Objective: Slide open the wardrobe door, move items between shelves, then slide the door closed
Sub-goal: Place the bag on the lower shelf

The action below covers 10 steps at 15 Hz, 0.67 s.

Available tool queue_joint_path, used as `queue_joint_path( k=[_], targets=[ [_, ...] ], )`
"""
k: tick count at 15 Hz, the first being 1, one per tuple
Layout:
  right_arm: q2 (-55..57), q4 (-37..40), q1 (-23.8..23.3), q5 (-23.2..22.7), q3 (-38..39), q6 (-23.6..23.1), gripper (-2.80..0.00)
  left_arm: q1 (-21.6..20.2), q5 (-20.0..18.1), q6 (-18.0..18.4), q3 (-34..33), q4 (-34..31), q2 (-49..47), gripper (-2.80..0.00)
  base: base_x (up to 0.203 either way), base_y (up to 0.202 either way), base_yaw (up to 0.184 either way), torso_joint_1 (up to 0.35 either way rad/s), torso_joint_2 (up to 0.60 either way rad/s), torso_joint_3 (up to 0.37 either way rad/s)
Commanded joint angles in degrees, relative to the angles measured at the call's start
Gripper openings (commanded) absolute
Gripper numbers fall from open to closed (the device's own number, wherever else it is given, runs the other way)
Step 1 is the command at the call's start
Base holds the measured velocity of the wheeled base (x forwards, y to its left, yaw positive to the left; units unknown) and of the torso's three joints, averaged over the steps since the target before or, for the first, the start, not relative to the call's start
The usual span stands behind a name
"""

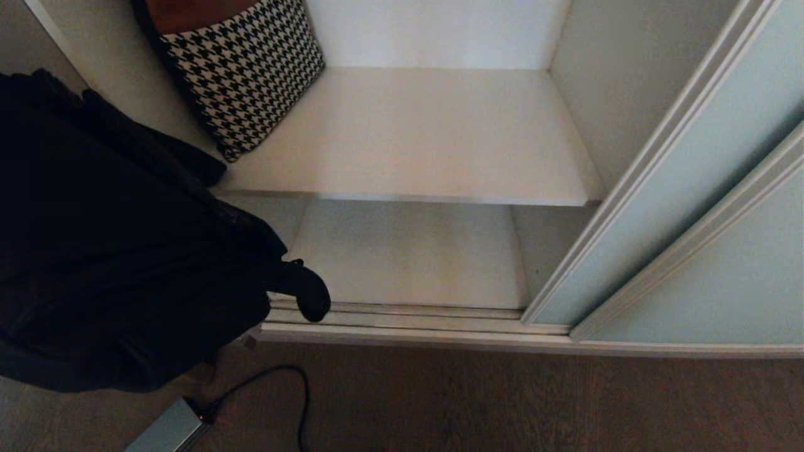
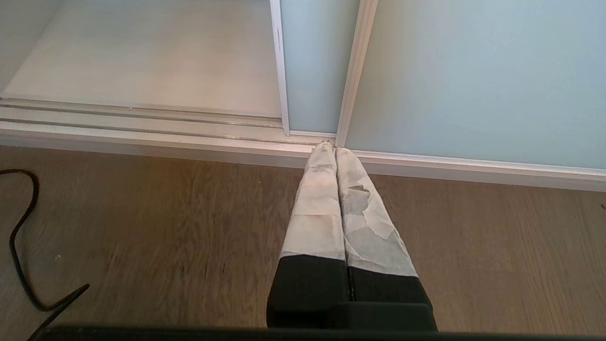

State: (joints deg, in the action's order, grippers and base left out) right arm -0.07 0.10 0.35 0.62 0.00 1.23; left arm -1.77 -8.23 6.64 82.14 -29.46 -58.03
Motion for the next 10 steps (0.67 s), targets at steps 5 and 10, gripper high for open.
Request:
queue_joint_path(
  k=[5,10],
  targets=[
    [-0.1,-0.01,0.09,-0.01,0.0,0.01,-2.8,-1.22,-0.72,-3.12,-4.72,0.17,6.76,-2.8,0.0,0.0,0.0,0.0,0.0,0.0],
    [-0.1,-0.01,0.01,-0.01,0.0,0.01,-2.8,-1.18,-8.44,-6.0,-8.28,-0.41,10.35,-2.8,0.0,0.0,0.0,0.0,0.0,0.0]
  ],
)
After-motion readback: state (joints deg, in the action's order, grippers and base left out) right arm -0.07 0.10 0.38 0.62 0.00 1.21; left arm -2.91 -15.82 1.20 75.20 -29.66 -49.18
